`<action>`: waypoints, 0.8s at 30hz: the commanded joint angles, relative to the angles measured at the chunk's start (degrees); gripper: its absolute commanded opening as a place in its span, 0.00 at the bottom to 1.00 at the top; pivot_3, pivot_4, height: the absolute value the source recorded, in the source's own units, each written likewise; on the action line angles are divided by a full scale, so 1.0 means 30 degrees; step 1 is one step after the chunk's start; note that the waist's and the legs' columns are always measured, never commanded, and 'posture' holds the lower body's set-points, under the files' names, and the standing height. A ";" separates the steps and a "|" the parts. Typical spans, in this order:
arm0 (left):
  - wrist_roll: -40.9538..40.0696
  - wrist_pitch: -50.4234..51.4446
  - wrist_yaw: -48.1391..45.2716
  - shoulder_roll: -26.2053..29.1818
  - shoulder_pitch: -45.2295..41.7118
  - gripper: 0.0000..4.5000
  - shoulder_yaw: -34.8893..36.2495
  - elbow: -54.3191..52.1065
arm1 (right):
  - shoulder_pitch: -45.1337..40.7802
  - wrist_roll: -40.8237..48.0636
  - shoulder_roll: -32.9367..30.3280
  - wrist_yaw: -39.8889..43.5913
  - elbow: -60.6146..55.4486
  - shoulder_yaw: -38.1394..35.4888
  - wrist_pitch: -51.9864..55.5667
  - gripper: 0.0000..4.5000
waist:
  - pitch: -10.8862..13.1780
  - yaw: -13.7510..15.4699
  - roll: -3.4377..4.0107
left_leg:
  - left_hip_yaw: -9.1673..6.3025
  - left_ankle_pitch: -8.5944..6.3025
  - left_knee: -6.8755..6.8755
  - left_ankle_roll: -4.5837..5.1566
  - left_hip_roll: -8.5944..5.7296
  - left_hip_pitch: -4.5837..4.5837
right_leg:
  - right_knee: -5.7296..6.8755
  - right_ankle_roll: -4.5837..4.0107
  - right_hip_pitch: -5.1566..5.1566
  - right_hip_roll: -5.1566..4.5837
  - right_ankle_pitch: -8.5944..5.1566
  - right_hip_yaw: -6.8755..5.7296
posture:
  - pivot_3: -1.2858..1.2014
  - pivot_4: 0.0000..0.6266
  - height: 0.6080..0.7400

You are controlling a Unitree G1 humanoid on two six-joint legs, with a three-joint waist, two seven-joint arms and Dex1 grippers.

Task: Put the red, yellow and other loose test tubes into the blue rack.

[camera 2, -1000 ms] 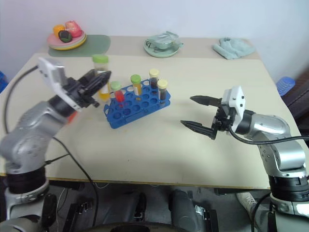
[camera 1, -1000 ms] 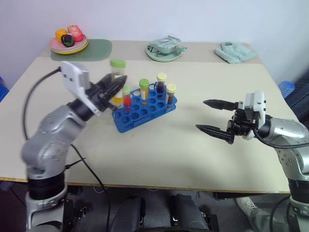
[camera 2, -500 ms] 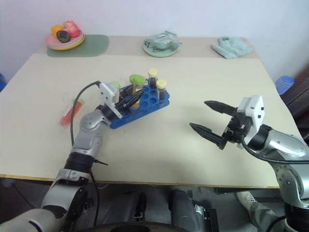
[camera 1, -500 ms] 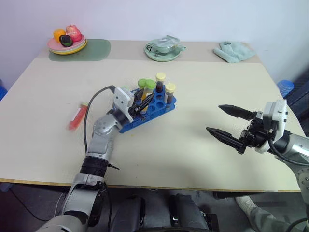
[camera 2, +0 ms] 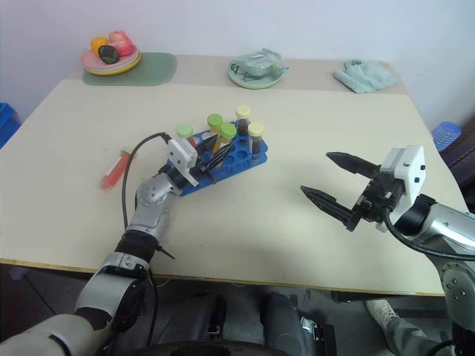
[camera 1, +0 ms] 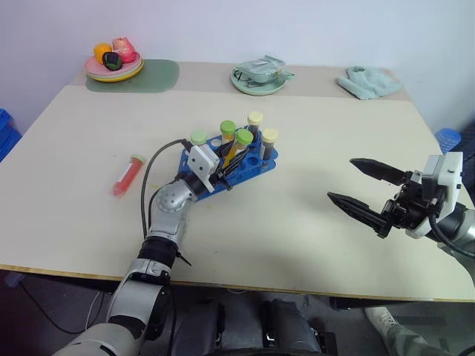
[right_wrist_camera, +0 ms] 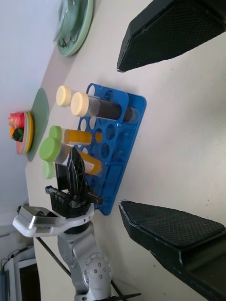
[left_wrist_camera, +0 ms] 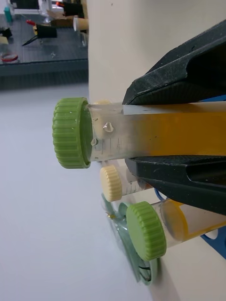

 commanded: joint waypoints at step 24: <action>-0.2292 0.0108 -0.1123 -0.2274 -0.2785 0.18 0.1154 0.0564 | -0.0846 0.0228 -0.0420 -0.0151 -0.0178 -0.0407 -0.0154 1.00 | 0.0005 -0.0105 -0.0008 | 0.0004 0.0003 0.0017 0.0003 0.0001 -0.0019 | 0.0019 0.0002 -0.0028 0.0039 0.0000 0.0008 | 0.52 0.24 1.00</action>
